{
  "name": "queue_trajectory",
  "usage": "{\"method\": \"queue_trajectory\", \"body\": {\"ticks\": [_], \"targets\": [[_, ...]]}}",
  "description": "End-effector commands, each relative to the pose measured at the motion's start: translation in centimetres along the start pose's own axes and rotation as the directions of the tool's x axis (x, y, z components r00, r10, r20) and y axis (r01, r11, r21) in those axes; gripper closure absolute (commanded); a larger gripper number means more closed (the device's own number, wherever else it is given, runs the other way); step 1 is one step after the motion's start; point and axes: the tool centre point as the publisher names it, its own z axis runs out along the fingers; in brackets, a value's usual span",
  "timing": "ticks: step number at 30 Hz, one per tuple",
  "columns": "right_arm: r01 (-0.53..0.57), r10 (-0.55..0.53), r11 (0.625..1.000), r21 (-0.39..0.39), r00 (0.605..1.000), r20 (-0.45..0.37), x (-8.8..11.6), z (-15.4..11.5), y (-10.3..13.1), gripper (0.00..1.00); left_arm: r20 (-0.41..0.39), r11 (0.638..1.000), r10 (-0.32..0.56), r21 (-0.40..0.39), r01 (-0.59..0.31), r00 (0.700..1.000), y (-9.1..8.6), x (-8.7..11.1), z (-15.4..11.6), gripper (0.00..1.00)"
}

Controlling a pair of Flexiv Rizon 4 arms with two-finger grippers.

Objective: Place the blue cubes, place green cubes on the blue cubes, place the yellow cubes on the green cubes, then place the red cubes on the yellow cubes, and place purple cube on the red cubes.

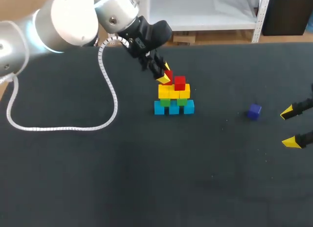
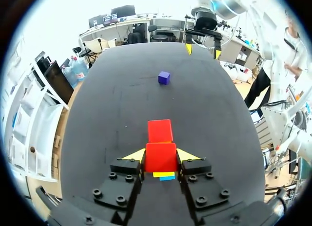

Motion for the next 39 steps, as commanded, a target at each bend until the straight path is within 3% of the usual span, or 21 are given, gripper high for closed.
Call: {"method": "queue_trajectory", "body": {"ticks": [1,39], "targets": [[0.001,-0.001,1.000,-0.001,1.000,0.003,0.02,0.10,-0.10,0.00,0.011,1.000,0.001,-0.004,0.000,1.000,-0.13,0.09,0.35,1.00],[0.001,-0.001,1.000,-0.001,1.000,0.003,0.02,0.10,-0.10,0.00,0.020,1.000,-0.012,-0.013,0.012,1.000,-0.22,0.44,1.15,1.00]]}}
